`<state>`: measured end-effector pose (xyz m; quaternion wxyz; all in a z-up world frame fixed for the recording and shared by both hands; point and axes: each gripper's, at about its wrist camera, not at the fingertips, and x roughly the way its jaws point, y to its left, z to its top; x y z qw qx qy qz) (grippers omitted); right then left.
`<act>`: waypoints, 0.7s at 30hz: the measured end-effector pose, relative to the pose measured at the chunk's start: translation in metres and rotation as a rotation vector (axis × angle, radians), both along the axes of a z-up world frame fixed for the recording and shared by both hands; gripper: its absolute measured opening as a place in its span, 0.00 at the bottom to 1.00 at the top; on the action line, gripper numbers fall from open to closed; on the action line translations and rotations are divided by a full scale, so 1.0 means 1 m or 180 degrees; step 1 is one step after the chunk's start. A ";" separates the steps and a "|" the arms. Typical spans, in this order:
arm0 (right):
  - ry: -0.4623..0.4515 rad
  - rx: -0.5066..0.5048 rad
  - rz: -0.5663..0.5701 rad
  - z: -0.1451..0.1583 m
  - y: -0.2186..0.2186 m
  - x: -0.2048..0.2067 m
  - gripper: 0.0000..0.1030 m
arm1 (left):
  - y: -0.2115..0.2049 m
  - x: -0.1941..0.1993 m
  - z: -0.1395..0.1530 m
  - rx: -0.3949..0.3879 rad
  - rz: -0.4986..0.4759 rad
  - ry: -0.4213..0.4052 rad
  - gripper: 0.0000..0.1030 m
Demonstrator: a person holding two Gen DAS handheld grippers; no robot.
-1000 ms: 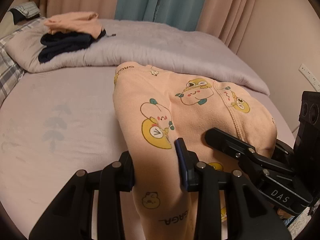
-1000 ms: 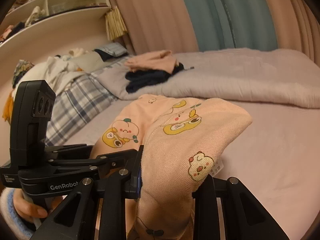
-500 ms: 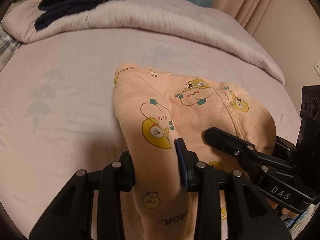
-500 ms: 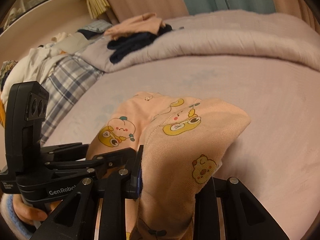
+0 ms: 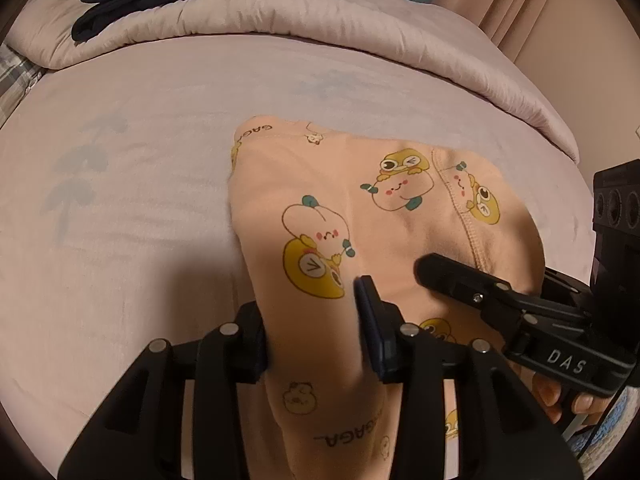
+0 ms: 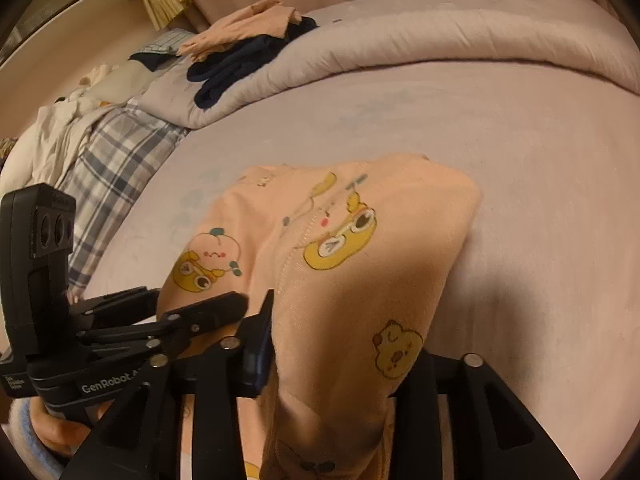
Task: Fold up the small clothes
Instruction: 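Lay the folded end down with both grippers and open them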
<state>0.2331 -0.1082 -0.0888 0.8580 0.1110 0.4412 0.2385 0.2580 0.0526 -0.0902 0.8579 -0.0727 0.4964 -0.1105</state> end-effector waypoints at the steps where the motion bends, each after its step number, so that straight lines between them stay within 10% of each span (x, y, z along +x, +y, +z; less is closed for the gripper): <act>1: 0.0042 0.0012 -0.0024 -0.002 -0.003 0.000 0.44 | 0.001 0.000 0.000 -0.0001 0.0002 0.0000 0.40; 21: 0.0153 -0.0147 -0.0080 -0.001 -0.015 -0.029 0.52 | 0.019 -0.043 0.012 0.0187 -0.0003 -0.0132 0.42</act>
